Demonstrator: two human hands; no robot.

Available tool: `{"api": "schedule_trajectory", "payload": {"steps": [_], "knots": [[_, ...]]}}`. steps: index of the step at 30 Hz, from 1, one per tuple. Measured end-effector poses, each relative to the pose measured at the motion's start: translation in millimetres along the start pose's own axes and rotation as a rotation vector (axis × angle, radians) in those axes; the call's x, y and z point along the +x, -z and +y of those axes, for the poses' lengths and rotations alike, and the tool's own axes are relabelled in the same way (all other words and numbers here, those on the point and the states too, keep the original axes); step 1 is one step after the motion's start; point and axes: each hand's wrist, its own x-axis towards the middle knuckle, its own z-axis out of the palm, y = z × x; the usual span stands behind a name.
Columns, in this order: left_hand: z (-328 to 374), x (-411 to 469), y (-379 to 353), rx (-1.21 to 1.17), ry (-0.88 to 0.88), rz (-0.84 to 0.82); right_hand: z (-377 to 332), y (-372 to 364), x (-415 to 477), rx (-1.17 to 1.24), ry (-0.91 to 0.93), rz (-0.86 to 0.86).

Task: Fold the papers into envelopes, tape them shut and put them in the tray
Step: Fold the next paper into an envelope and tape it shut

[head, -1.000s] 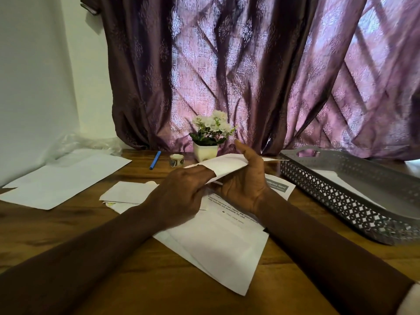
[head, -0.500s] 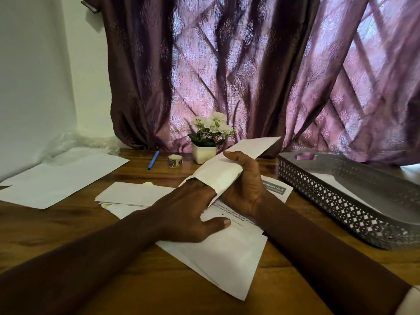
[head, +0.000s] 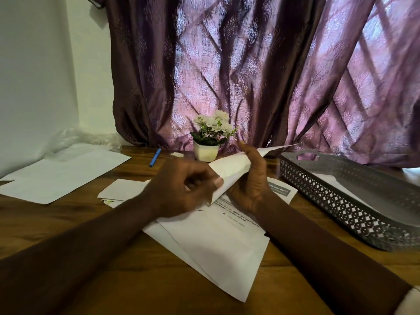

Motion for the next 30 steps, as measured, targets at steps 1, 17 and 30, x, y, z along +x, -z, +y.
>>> {"api": "schedule_trajectory", "payload": {"steps": [1, 17, 30], "knots": [[-4, 2, 8, -0.002, 0.042, 0.027, -3, 1, 2, 0.012, 0.026, 0.016], [-72, -15, 52, 0.183, 0.577, 0.039, -18, 10, 4, 0.057, 0.083, 0.044], [-24, -1, 30, -0.266, 0.620, -0.059, -14, 9, 8, 0.061, 0.107, -0.036]]}}
